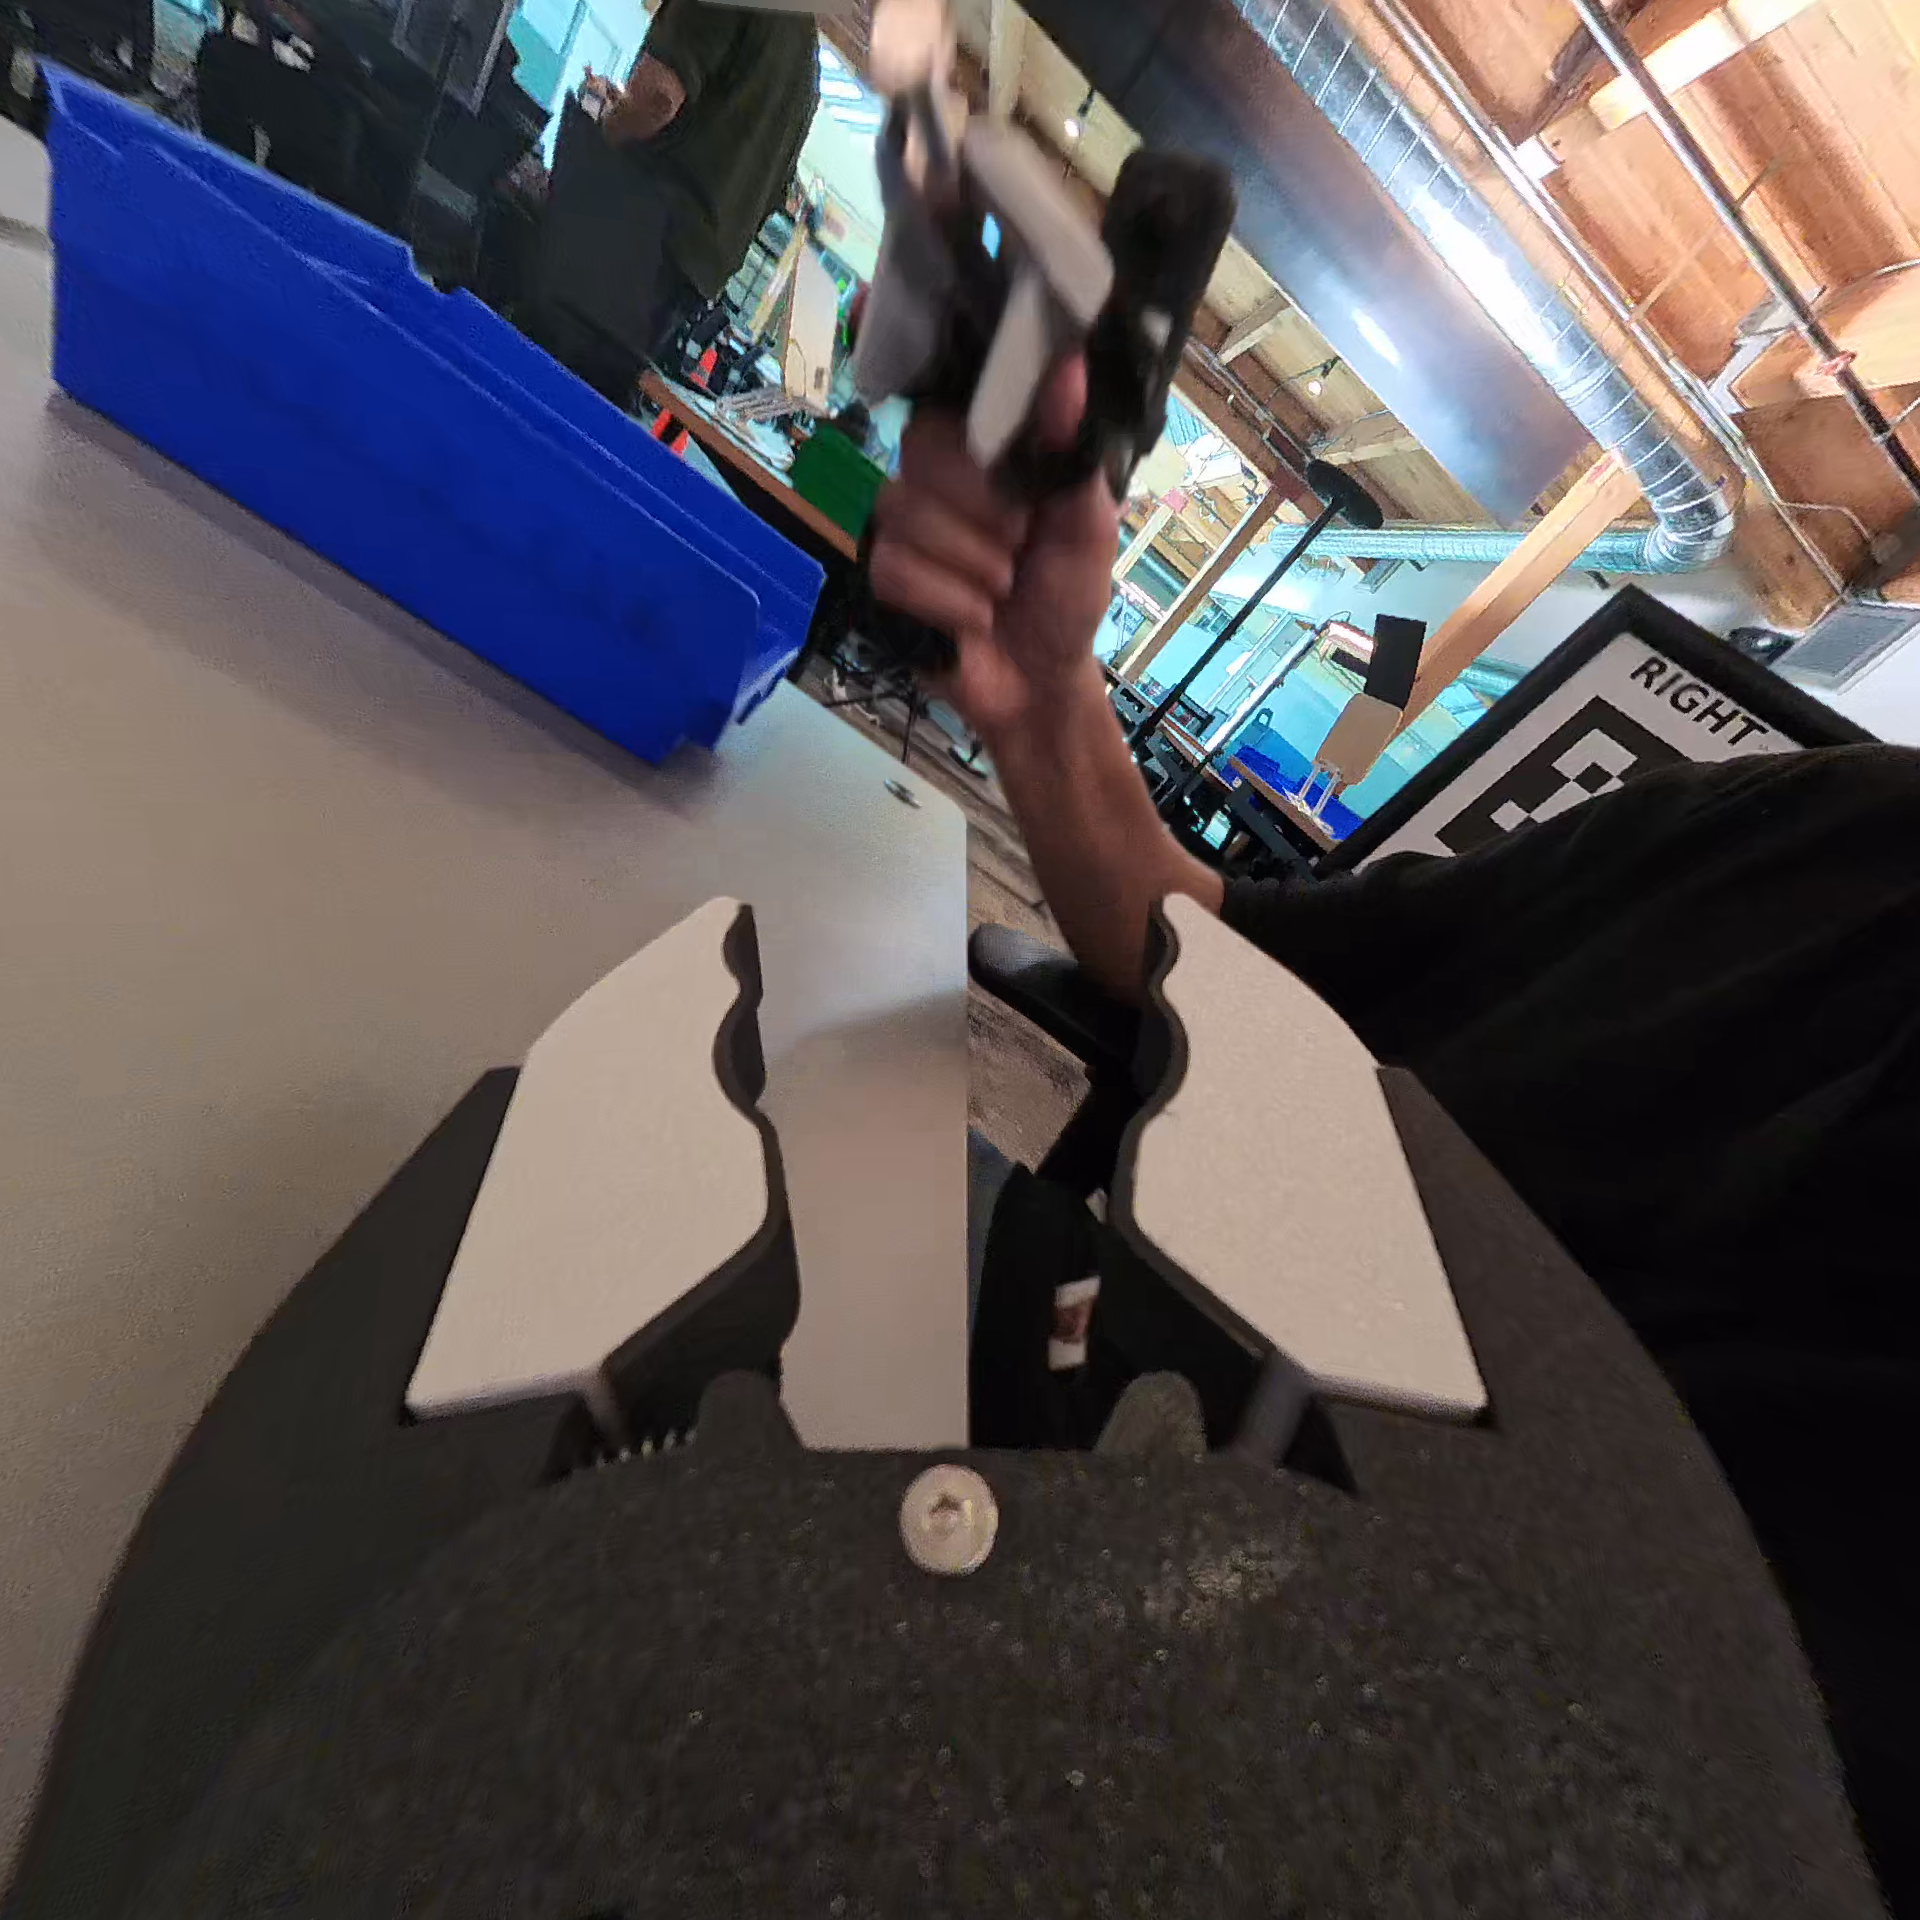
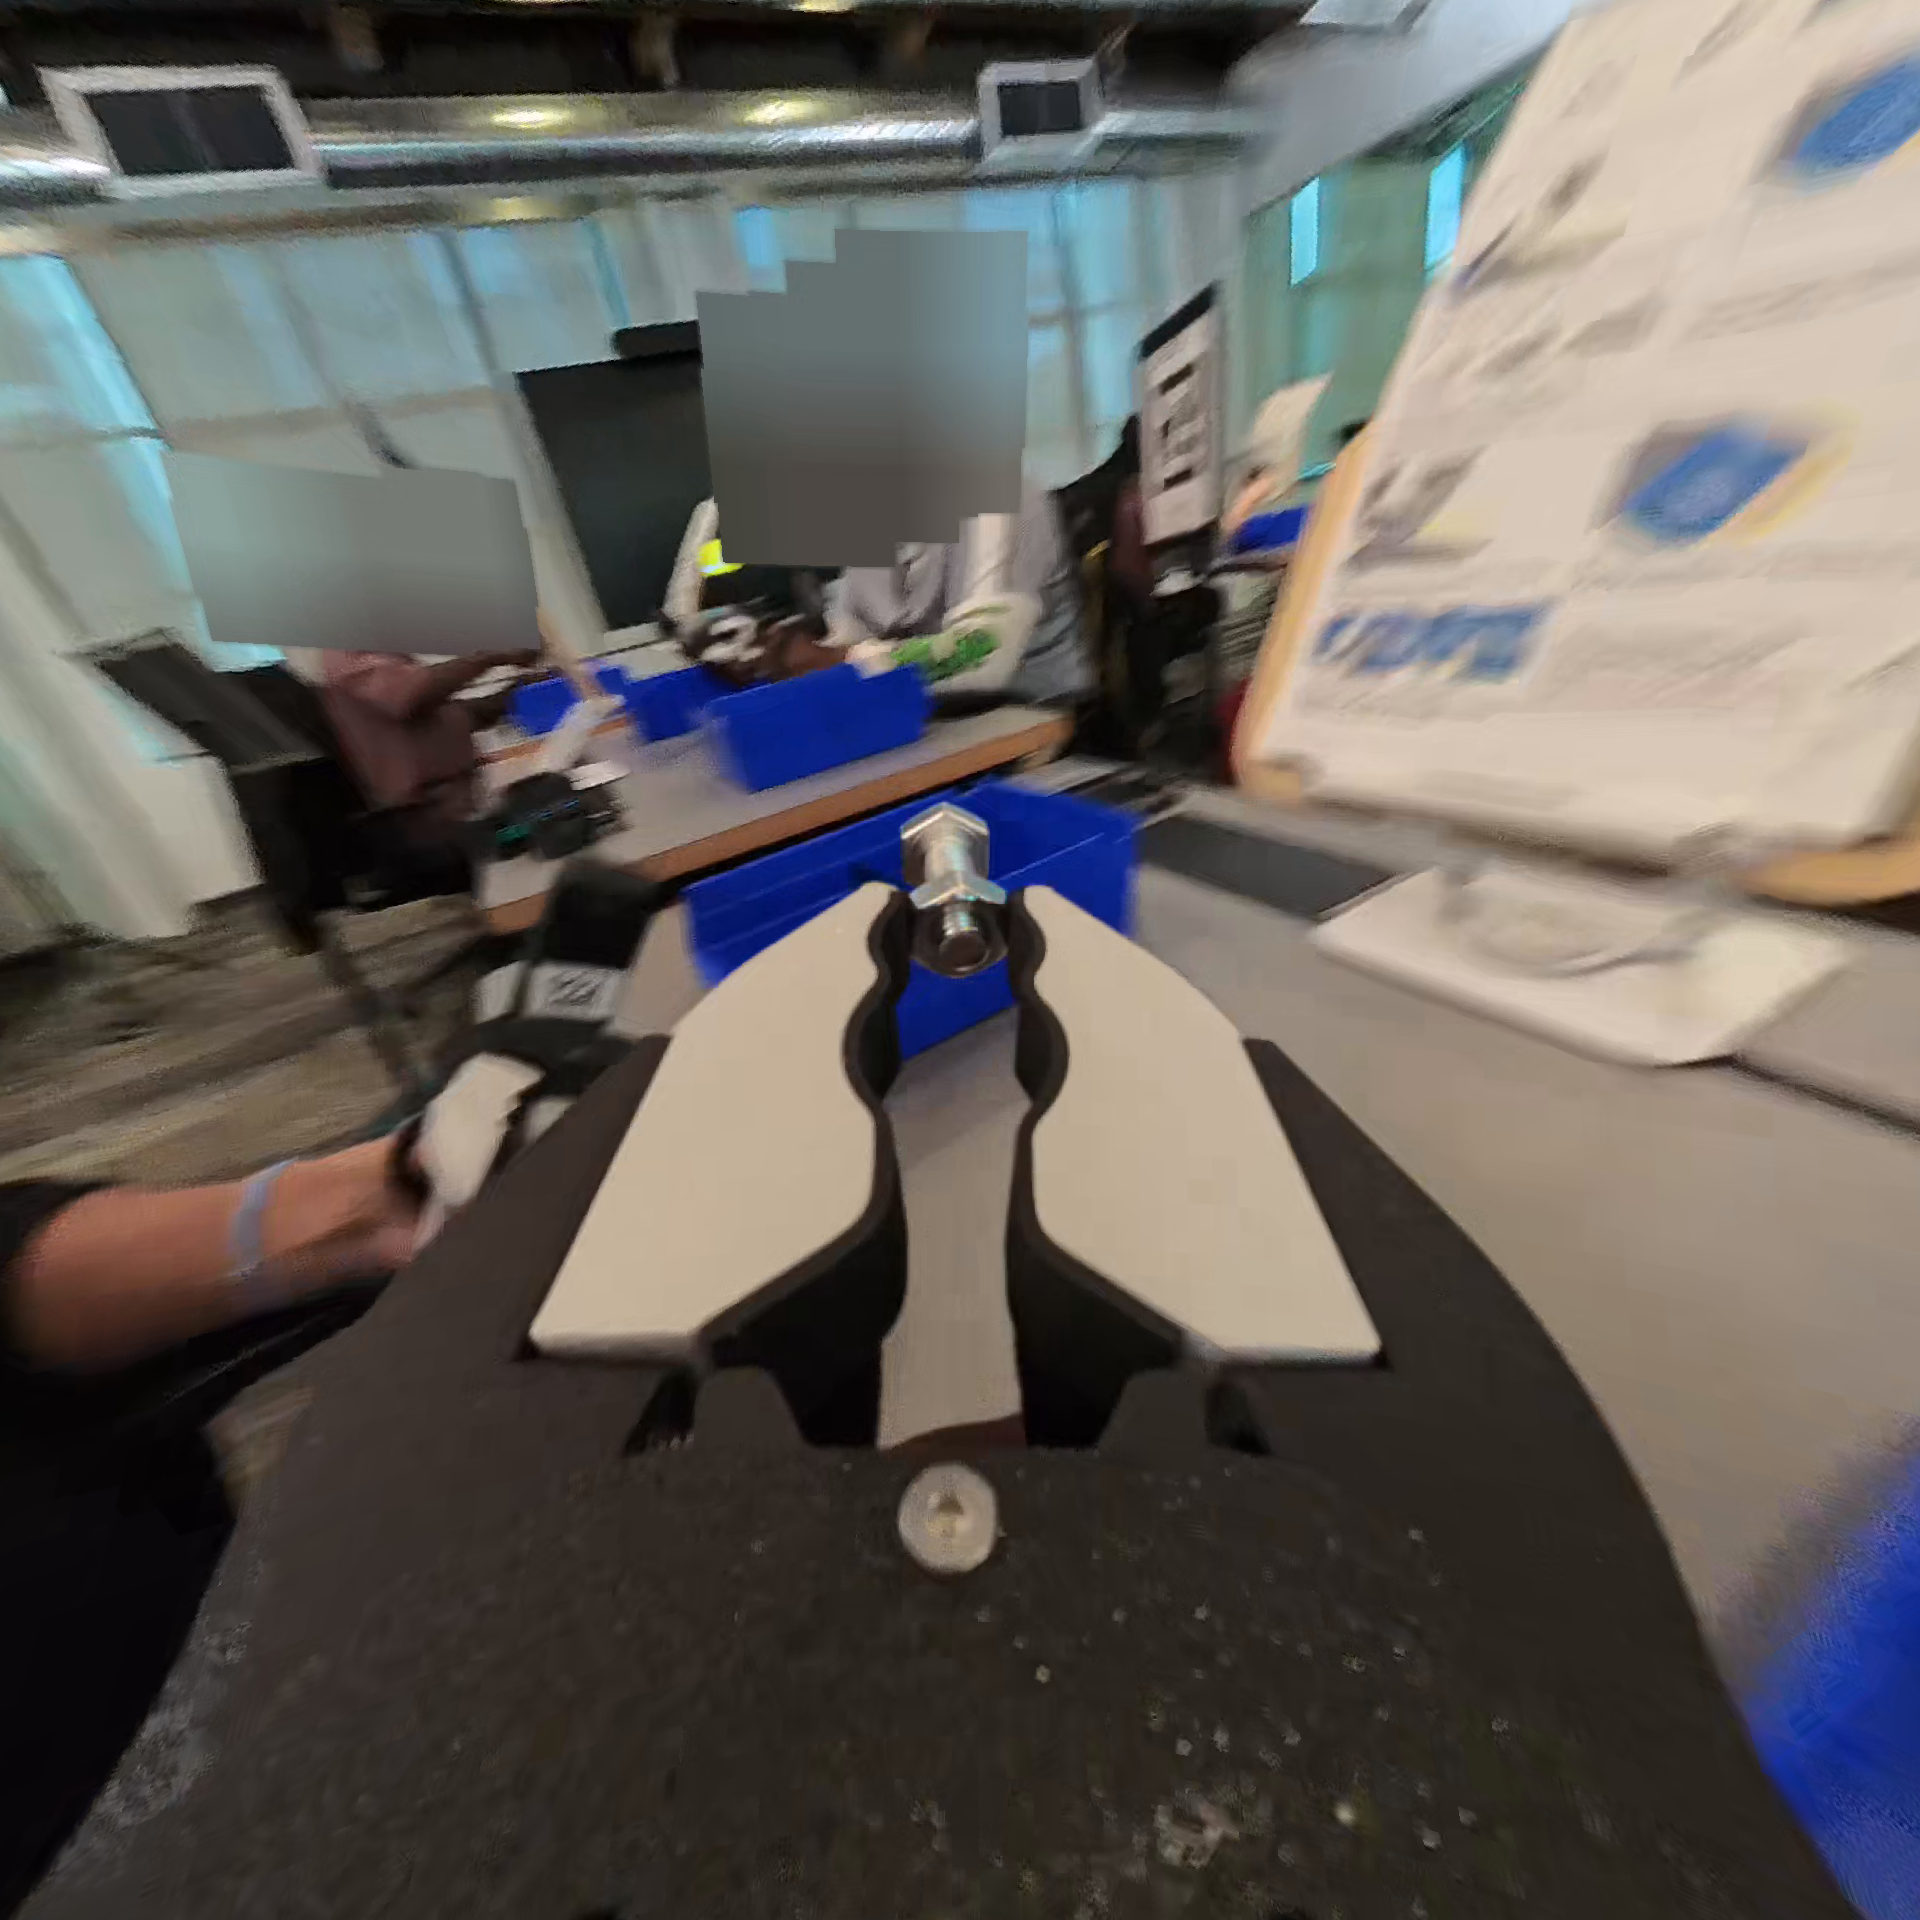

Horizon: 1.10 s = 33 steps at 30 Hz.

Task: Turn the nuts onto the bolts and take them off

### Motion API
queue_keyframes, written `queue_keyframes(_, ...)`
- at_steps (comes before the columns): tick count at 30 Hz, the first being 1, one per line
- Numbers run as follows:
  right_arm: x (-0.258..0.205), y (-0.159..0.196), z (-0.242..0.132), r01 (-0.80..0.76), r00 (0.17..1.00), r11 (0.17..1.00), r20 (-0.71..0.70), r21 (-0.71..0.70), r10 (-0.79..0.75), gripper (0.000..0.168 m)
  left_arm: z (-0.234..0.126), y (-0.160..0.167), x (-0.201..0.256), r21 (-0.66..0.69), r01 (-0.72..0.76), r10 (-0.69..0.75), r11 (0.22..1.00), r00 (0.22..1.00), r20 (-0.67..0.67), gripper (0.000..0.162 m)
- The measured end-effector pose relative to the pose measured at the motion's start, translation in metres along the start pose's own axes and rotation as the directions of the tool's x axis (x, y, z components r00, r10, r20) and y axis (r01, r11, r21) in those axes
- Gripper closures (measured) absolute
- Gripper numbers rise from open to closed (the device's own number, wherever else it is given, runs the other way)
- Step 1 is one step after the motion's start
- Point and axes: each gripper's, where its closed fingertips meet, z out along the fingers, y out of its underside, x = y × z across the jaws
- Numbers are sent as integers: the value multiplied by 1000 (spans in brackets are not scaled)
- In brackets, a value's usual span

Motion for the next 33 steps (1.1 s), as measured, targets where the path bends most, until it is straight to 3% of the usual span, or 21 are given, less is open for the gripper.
queue_keyframes(2,39,-37,-23,83,983,996,-162,-39,-88,151,0,4,4,-25,-13,13,1000,1000,-1,95)
queue_keyframes(5,116,-52,-62,98,893,960,-403,-263,-201,150,3,6,-1,-56,-44,45,997,999,15,100)
queue_keyframes(7,168,-27,-93,-95,830,902,-534,-421,-162,150,5,9,-2,-55,-10,10,998,1000,1,101)
queue_keyframes(10,225,36,-135,-320,726,733,-652,-600,-217,150,7,13,1,-68,32,-34,997,999,-30,103)
queue_keyframes(13,254,94,-156,-490,686,549,-688,-677,-237,149,8,16,1,-95,-12,12,995,1000,-5,105)
queue_keyframes(17,265,130,-161,-561,672,438,-695,-703,-255,149,8,20,-1,-132,-61,65,989,998,20,106)
queue_keyframes(19,257,141,-158,-563,708,378,-665,-735,-237,149,9,23,-2,-144,-56,59,988,998,17,106)
queue_keyframes(21,249,147,-147,-551,744,376,-643,-745,-183,150,10,25,-2,-156,-41,44,987,999,11,106)
queue_keyframes(33,265,160,-153,-550,727,319,-630,-772,-273,150,14,33,0,-197,-39,39,980,999,-1,105)
